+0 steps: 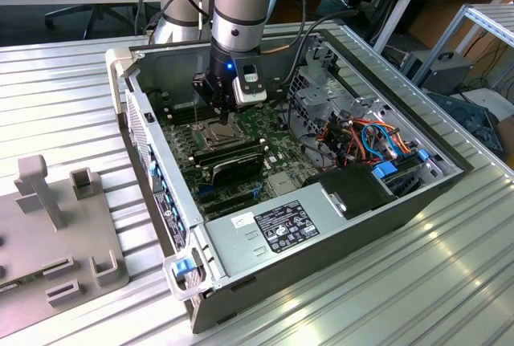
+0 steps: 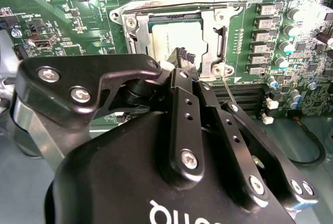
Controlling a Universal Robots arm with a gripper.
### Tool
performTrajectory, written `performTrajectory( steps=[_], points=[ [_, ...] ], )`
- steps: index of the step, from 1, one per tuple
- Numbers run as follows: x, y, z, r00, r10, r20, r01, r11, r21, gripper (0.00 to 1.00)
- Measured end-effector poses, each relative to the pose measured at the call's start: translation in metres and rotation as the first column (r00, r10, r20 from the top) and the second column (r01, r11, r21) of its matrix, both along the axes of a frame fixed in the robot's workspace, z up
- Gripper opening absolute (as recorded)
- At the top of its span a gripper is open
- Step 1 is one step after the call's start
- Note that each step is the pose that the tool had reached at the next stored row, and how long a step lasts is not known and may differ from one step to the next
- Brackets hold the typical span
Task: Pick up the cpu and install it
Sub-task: 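Install the first cpu locking lever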
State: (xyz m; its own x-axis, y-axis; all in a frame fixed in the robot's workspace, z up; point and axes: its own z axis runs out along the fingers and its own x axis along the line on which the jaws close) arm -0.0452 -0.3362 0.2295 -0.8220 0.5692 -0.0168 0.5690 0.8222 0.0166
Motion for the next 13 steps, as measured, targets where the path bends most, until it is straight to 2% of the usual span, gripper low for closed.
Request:
performTrajectory(
  steps=[13],
  points=[
    [0.0000, 0.0000, 0.0000, 0.9995, 0.031, 0.0000, -0.031, 0.9995, 0.0001, 0.11]
  ],
)
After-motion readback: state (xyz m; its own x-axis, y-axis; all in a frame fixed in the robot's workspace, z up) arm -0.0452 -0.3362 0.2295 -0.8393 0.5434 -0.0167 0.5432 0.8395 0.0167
